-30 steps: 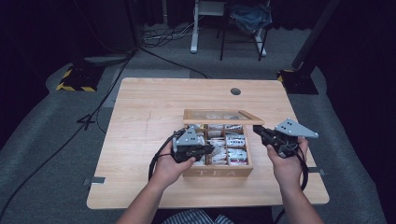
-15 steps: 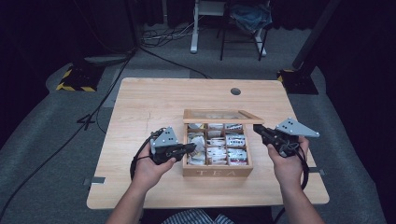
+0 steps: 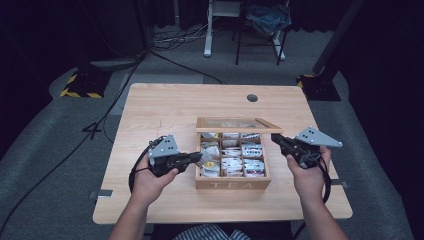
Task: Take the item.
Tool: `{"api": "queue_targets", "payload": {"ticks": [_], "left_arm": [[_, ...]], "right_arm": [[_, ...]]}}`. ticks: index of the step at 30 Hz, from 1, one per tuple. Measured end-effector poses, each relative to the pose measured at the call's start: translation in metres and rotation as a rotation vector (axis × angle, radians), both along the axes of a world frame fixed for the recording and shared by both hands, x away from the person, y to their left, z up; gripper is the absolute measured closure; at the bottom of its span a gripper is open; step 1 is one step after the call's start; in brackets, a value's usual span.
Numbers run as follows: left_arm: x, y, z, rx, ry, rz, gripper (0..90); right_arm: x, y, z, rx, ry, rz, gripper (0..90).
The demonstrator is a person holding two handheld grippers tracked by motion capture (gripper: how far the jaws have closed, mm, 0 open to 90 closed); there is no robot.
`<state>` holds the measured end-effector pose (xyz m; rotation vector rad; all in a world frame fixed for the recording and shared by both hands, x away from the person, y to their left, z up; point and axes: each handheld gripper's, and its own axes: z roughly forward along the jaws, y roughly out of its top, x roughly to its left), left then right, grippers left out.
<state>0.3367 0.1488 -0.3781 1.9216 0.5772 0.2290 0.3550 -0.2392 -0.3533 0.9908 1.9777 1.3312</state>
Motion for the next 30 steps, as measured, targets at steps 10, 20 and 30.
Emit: {"api": "queue_targets", "payload": {"ticks": [10, 20, 30], "left_arm": [[0.004, 0.029, 0.001, 0.002, 0.012, 0.099, 90.0], [0.012, 0.048, -0.006, 0.027, 0.023, 0.188, 90.0], [0.025, 0.061, -0.023, 0.065, 0.083, 0.284, 90.0]], "right_arm": [[0.0, 0.0, 0.0, 0.001, -0.002, 0.0, 90.0], [0.0, -0.001, 0.0, -0.001, -0.002, 0.001, 90.0], [0.0, -0.001, 0.0, 0.005, 0.002, 0.004, 90.0]]}}
